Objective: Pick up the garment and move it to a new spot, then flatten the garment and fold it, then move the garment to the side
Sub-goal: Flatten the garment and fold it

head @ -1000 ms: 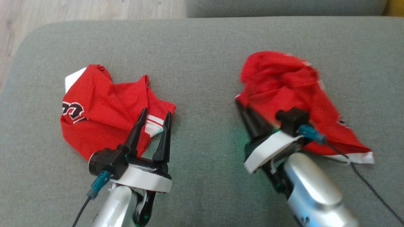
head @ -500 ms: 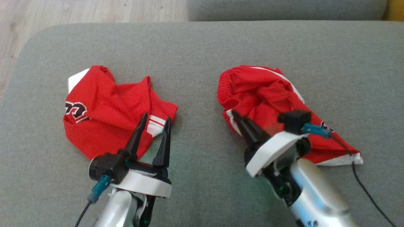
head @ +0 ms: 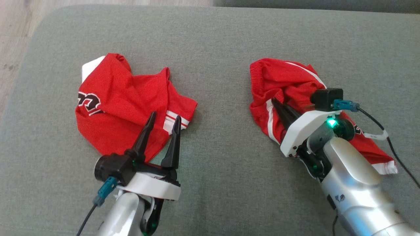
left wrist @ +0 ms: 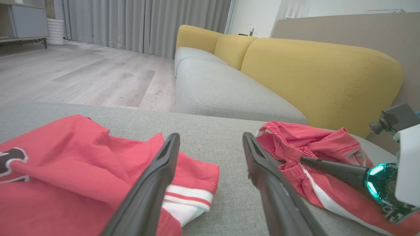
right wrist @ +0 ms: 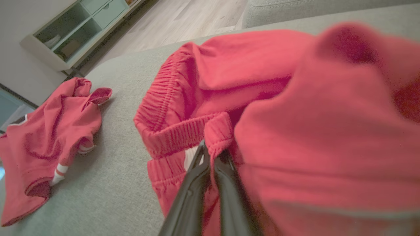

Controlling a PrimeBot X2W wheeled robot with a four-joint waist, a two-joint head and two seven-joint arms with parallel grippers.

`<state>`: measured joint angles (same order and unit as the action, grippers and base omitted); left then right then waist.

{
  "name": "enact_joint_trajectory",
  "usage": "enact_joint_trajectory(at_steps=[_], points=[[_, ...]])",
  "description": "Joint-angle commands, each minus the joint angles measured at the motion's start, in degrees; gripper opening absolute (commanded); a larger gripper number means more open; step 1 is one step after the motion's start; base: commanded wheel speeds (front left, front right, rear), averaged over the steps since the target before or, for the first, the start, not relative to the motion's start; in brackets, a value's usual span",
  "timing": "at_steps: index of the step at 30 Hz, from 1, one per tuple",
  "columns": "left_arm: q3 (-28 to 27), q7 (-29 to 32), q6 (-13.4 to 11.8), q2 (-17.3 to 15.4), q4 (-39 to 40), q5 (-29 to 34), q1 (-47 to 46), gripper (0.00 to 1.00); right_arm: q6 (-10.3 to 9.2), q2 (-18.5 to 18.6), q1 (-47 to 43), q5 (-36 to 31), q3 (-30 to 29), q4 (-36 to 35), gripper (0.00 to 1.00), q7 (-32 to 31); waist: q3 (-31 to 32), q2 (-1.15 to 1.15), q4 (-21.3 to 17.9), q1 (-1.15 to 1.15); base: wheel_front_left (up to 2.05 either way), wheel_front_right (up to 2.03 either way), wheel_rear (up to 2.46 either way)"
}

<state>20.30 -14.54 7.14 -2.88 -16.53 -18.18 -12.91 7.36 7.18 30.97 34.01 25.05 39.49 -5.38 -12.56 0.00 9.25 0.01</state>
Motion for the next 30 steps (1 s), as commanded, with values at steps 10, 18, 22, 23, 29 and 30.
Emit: enact_joint_trajectory(at_steps=[10,18,22,23,29,30], points=[[-2.0,-0.5,0.0,0.0,1.5,0.1,-1.7,1.0,0.13,-0.2,4.2,-10.5,3.7,2.4,1.0,9.3,0.5,0.0,-1.9,-0.01,0.0,0.0,0.0],[-3.4,-0.5,-0.2,-0.3,2.0,0.5,-0.3,1.0,0.13,-2.7,-1.1,-14.4,-0.6,-3.9,1.0,16.2,3.4,0.0,-7.2,-0.01,0.0,0.0,0.0],[-3.7,-0.5,-0.2,-0.6,2.4,0.7,0.3,1.0,0.13,-3.2,-6.3,-15.4,-3.6,-10.2,1.0,18.3,4.5,0.0,-9.9,-0.01,0.0,0.0,0.0],[-3.8,-0.5,-0.2,-0.6,2.5,0.7,0.4,1.0,0.13,-3.2,-7.8,-15.9,-5.0,-11.9,1.0,18.7,4.7,0.0,-10.4,-0.01,0.0,0.0,0.0],[-3.8,-0.5,-0.1,-0.8,2.7,0.8,0.9,1.0,0.13,-3.8,-17.4,-18.2,-16.5,-22.5,1.0,20.1,5.5,0.0,-13.2,-0.01,0.0,0.0,0.0],[-3.7,-0.5,-0.1,-0.8,2.7,0.8,1.0,1.0,0.13,-4.0,-18.9,-19.0,-18.4,-24.1,1.0,20.2,5.6,0.0,-13.5,-0.01,0.0,0.0,0.0]])
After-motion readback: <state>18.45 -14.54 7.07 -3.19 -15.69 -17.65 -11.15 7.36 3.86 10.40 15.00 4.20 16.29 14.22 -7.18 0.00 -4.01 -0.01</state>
